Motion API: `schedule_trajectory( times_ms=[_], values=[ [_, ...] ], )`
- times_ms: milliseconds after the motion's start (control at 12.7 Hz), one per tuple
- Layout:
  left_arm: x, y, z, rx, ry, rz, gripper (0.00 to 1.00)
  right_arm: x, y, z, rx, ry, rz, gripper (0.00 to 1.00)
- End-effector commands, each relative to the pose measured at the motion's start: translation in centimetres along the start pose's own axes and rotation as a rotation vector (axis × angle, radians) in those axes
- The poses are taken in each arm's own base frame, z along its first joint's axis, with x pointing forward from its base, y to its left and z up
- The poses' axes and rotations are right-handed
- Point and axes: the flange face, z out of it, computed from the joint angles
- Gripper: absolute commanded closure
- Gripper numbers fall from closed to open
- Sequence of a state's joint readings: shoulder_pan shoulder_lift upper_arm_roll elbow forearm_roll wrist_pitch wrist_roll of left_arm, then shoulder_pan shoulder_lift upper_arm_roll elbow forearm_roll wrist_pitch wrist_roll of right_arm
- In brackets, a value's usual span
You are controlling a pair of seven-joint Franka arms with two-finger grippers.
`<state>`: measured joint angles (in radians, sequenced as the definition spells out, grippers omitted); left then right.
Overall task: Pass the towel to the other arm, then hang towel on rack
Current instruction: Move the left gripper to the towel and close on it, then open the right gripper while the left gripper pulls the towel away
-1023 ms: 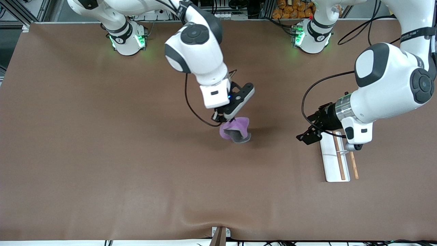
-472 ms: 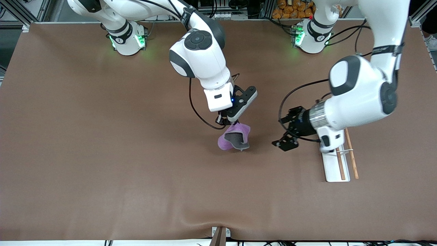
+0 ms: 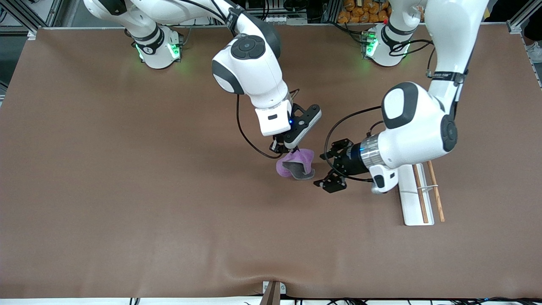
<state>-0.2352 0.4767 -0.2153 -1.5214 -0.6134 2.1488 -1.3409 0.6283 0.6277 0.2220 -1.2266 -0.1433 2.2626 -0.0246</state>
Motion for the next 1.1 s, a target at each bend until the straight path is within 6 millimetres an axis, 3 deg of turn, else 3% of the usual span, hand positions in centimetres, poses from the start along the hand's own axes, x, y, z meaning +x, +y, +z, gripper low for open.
schedule_trajectory(
  times_ms=[0,394,787,1023],
  values=[
    [-0.4,0.0,1.4,0.009,-0.01,-0.018,0.05,0.3,-0.3,-0.5,-0.014,0.009,0.011,1.0],
    [0.0,-0.1,2.4,0.025,-0.009,-0.025,0.05,0.2,-0.1,-0.4,-0.015,0.007,0.014,1.0],
    [-1.3,-0.4,3.4,0.052,0.027,0.026,0.14,0.2,-0.1,-0.3,-0.015,0.006,0.013,1.0],
    [-1.5,-0.8,4.4,0.075,0.058,0.052,0.27,0.2,-0.1,-0.3,-0.015,0.006,0.013,1.0]
  ],
)
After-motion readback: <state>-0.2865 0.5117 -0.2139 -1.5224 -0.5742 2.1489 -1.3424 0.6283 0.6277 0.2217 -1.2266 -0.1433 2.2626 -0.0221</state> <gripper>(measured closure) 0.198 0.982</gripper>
